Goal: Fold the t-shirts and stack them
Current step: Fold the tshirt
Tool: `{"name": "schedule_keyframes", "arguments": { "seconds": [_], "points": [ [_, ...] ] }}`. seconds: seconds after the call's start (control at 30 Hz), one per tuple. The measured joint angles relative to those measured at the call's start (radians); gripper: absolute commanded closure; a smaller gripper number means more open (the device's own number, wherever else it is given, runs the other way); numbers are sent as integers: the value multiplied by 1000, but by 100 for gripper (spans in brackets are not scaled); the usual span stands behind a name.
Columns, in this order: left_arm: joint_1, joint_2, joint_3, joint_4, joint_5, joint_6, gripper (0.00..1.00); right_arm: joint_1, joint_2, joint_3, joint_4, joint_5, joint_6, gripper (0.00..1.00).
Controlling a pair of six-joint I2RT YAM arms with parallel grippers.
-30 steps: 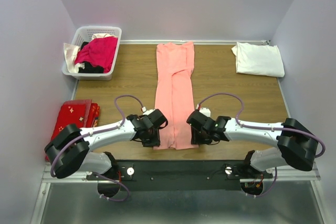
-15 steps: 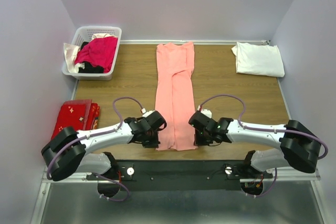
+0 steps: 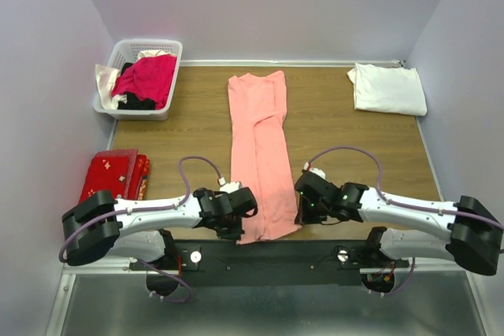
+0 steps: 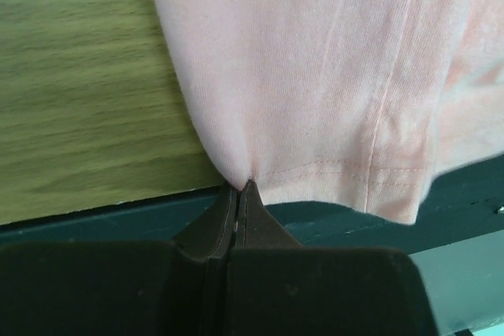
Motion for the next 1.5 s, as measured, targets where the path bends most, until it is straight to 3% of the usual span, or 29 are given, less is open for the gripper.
{"name": "schedule_keyframes", "arguments": {
  "seconds": [0.33, 0.7, 1.07, 1.5],
  "points": [
    [10, -2, 175, -164, -108, -51, 100, 3, -41, 280, -126, 103, -50, 99],
    [247, 31, 409, -251, -310, 7, 100, -19, 106, 406, -167, 253, -144, 99],
    [414, 224, 552, -194, -386, 193, 100, -208, 284, 537, -134, 300, -295, 99],
    [576, 530, 794, -76, -387, 423, 100, -404, 614, 776, -13, 213, -477, 99]
  ]
}}
